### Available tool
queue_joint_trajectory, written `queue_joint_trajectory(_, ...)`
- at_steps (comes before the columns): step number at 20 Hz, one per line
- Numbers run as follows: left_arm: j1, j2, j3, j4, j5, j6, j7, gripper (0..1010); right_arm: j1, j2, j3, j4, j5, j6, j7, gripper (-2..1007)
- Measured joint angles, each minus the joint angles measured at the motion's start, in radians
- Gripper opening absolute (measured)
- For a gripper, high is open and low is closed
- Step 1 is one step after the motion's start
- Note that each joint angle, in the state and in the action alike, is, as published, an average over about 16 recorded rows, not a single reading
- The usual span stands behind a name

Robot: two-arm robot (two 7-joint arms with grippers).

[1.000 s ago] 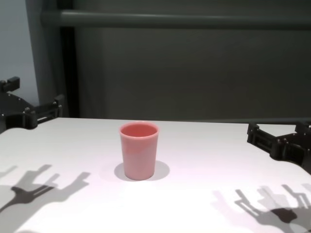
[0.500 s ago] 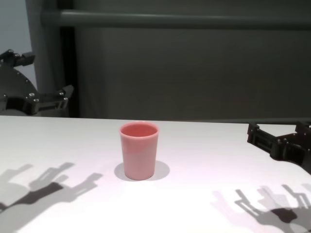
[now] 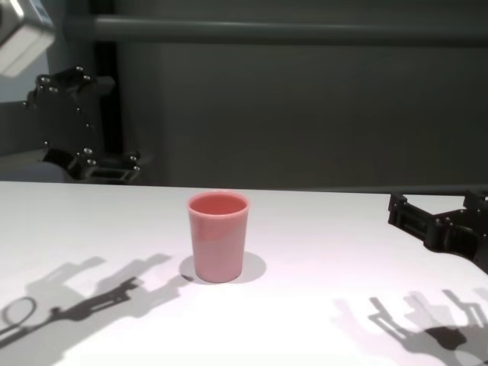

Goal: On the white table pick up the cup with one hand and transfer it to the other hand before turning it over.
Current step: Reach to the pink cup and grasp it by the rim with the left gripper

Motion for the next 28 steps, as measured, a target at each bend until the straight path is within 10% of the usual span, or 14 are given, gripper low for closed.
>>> queue_joint_trajectory(15,-0.212,0.105,0.194,0.058,0.156,-0.099,-0.175,1001,0.0,0.0,0.0,0.0,0.0,0.0,0.0,1002)
queue_joint_trajectory(28,-0.363,0.118,0.341,0.129,0.3,-0.175,-0.259,1001,0.0,0.0,0.0,0.0,0.0,0.0,0.0,1002)
